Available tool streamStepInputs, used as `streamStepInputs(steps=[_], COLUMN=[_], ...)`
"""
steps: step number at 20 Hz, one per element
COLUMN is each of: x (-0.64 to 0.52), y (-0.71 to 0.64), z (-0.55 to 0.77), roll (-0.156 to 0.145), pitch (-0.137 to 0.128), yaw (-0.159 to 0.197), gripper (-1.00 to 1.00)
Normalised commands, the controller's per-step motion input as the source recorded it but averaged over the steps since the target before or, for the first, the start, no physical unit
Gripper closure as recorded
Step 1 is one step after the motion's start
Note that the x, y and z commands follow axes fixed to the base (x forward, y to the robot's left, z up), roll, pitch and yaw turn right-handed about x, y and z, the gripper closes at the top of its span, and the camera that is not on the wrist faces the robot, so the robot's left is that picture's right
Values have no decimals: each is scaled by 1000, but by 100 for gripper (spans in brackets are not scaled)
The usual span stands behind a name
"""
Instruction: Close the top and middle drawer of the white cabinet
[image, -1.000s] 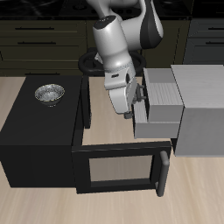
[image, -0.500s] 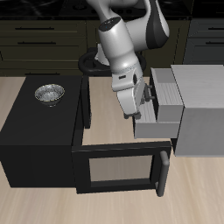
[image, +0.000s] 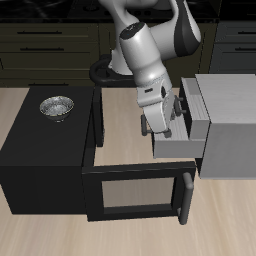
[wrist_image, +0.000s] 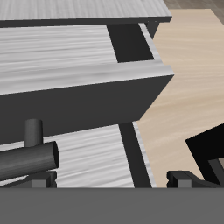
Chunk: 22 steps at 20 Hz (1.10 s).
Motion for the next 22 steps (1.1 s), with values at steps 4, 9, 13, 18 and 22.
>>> streamStepInputs(steps=[4,9,13,18,22], x=[53,23,65,36,20], y=[297,217,117,156,66], z=[0,-2,-38,-37,45], roll=[36,31,12,20,-3], pitch=[-2,0,1,2,-11], yaw=[8,-9,-10,-9,-31], gripper=[-100,-100,-100,-100,-100])
